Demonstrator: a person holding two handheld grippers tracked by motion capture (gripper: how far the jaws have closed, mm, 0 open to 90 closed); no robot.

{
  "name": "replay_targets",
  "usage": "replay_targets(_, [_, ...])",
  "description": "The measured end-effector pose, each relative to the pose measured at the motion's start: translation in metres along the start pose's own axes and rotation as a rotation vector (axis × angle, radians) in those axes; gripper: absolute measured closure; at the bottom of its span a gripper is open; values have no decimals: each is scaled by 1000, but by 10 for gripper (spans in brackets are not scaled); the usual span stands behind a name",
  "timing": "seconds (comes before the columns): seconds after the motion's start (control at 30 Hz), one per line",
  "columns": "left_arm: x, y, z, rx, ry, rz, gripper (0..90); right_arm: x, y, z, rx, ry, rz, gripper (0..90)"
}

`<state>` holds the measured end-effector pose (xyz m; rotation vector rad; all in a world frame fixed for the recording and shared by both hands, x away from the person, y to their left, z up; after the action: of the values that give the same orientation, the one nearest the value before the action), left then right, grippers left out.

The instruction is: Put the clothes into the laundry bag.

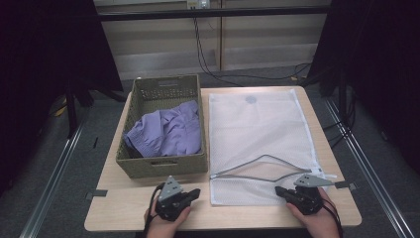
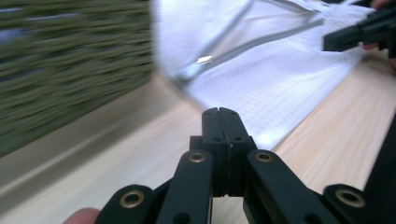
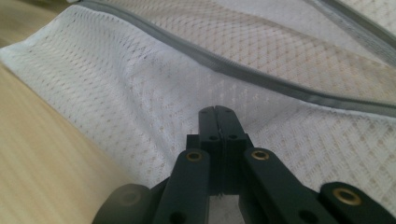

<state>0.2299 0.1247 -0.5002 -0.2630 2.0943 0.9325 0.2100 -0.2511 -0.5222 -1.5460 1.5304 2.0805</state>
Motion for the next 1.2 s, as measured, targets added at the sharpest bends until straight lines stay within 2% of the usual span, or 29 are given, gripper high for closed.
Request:
replay_targets(0.03, [-2, -13, -15, 26, -37, 24, 900, -1, 0, 2, -13, 1, 8, 900])
replay_targets(0.07, [-2, -13, -15, 26, -37, 24, 900, -1, 0, 2, -13, 1, 8, 900])
replay_targets(0.1, [-4, -27, -31, 50, -72, 38, 900, -3, 1, 7, -35, 14, 29, 900])
replay_targets(0.13, [-6, -35, -38, 68, -89, 48, 900, -5, 2, 9, -33, 30, 38, 900])
replay_targets(0.17, [-6, -35, -38, 68, -89, 48, 899, -5, 2, 9, -33, 30, 38, 900])
replay_targets(0.2, [-8, -44, -44, 81, -99, 64, 894, -12, 6, 9, -38, 39, -12, 859])
replay_targets(0.23, [-10, -62, -54, 99, -92, 86, 891, -17, 9, 7, -31, 33, -43, 838])
replay_targets(0.27, [-10, -62, -54, 99, -92, 86, 888, -17, 9, 7, -31, 33, -43, 838])
replay_targets(0.3, [-11, -74, -58, 108, -81, 106, 888, -22, 13, 5, -18, 22, -75, 818])
replay_targets(0.33, [-10, -81, -61, 106, -74, 115, 886, -31, 16, 1, -4, 12, -110, 784])
replay_targets(0.37, [-9, -89, -62, 86, -78, 140, 885, -40, 17, -4, 6, 22, -125, 723])
replay_targets(0.4, [-9, -89, -62, 86, -78, 140, 885, -44, 16, -6, 16, 32, -129, 675])
replay_targets(0.43, [-8, -94, -63, 50, -70, 161, 885, -49, 13, -9, 33, 51, -125, 602])
replay_targets(0.47, [-8, -94, -63, 50, -70, 161, 885, -49, 13, -9, 33, 51, -125, 602])
replay_targets(0.5, [-9, -95, -59, 48, -37, 170, 885, -58, 3, -17, 45, 85, -100, 398])
replay_targets(0.53, [-10, -95, -57, 55, -23, 171, 884, -61, -4, -21, 68, 92, -80, 321])
replay_targets(0.57, [-10, -95, -57, 55, -23, 171, 888, -61, -4, -21, 68, 92, -80, 321])
replay_targets(0.6, [-10, -94, -56, 50, -13, 171, 888, -64, -10, -25, 88, 89, -56, 295])
replay_targets(0.63, [-9, -93, -57, 41, -26, 166, 900, -66, -24, -33, 95, 75, -19, 247])
replay_targets(0.67, [-9, -93, -58, 31, -43, 168, 900, -66, -31, -36, 98, 66, 7, 234])
replay_targets(0.73, [-8, -93, -59, 28, -49, 164, 900, -64, -45, -42, 82, 62, 66, 206])
replay_targets(0.77, [-8, -93, -59, 33, -47, 166, 900, -62, -51, -44, 76, 53, 94, 196])
replay_targets(0.8, [-8, -93, -59, 33, -47, 166, 900, -62, -51, -44, 76, 53, 94, 196])
replay_targets(0.83, [-8, -92, -57, 46, -35, 173, 900, -61, -61, -46, 70, 54, 119, 186])
replay_targets(0.9, [-8, -92, -57, 52, -25, 170, 900, -61, -67, -48, 66, 64, 120, 174])
replay_targets(0.97, [-7, -92, -58, 48, -30, 171, 900, -60, -69, -49, 78, 35, 134, 174])
replay_targets(1.07, [-7, -92, -58, 45, -37, 171, 900, -58, -73, -50, 95, 37, 135, 170])
replay_targets(1.13, [-7, -92, -58, 47, -31, 171, 900, -59, -75, -48, 106, 60, 142, 167])
replay_targets(1.2, [-7, -92, -58, 45, -28, 174, 900, -60, -77, -48, 124, 54, 137, 164])
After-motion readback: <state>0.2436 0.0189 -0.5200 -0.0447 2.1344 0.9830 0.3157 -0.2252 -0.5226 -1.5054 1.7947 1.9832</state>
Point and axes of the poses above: each handheld gripper's, and its own axes: y roughly backward along the jaws, x roughly out of its underside, z roughly to its left, the point moved 2 cm from there along -y, roughly forward along the jaws, and after that the axes turned 15 degrees about y, right-handed, at the moved point
